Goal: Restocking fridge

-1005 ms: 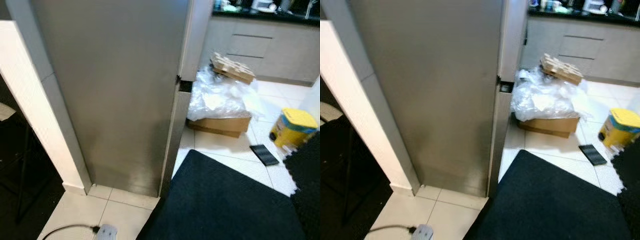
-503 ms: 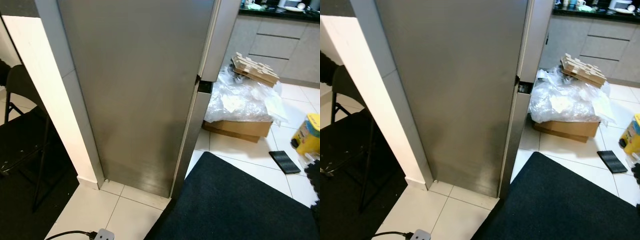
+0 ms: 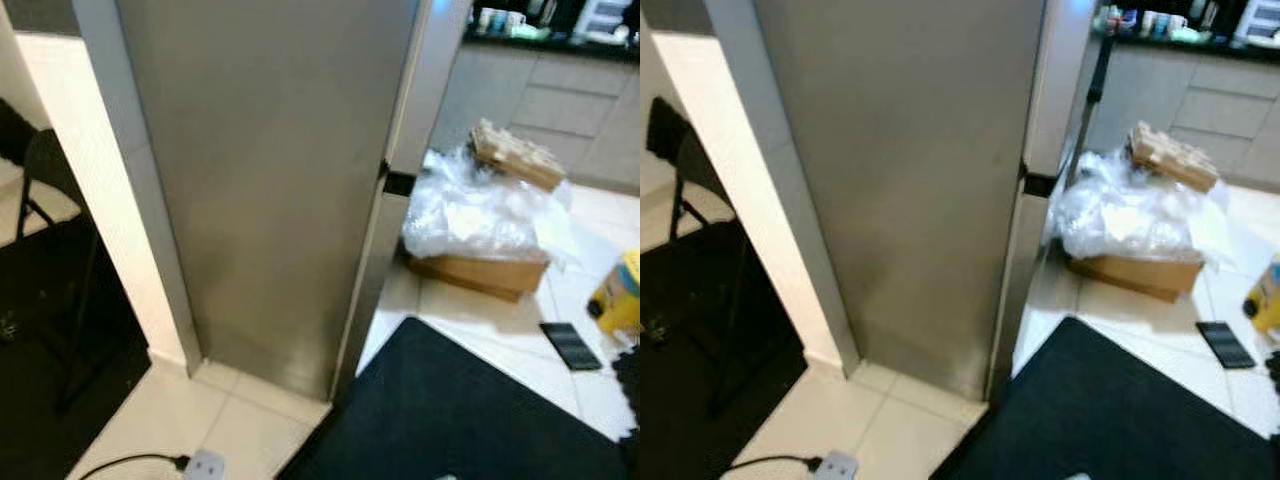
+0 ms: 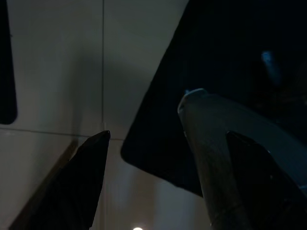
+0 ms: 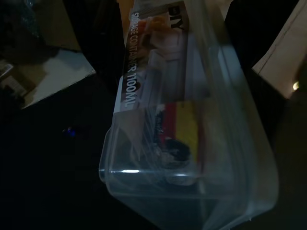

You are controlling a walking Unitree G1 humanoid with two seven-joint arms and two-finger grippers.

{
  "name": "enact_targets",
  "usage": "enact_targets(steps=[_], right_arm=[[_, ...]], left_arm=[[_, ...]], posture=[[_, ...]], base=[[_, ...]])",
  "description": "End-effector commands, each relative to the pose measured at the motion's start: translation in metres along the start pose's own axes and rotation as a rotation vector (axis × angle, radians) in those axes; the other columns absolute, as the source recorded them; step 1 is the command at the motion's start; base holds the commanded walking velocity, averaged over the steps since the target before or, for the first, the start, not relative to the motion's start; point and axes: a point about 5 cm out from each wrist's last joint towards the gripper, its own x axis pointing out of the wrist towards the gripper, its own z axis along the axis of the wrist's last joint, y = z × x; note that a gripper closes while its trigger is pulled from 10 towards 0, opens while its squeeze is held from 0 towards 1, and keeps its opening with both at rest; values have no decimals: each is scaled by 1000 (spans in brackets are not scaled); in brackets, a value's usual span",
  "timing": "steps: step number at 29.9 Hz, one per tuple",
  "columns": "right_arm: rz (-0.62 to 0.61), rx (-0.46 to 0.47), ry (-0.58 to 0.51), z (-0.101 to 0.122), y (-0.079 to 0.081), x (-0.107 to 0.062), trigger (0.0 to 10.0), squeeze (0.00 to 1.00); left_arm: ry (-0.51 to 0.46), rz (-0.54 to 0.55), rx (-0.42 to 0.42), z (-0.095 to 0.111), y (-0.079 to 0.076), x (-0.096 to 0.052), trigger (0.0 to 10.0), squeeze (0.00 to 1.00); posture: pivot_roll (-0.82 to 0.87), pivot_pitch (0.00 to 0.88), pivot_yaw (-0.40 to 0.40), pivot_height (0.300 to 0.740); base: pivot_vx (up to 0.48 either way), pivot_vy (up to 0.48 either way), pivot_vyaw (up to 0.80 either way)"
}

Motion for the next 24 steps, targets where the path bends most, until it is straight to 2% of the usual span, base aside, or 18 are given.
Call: enact_targets(steps=[1,15,24], right_arm=[[-25,-15,-13,3,-8,-1,10000,0],[-26,-9,-15,4,-10,-2,10000,0],[-23,-3,-9,2,-10,-2,10000,0]], left_arm=[[37,-17,1,-8,-4,0,10000,0],[41,-19,-6,-10,-5,-1,10000,0],[36,-13,-17,-9,-6,0,10000,0]], posture=[[-46,0,-27,740],[-56,0,-20,740],[-68,0,-14,740]], base=[[0,-409,0],[0,-400,0],[0,0,0]])
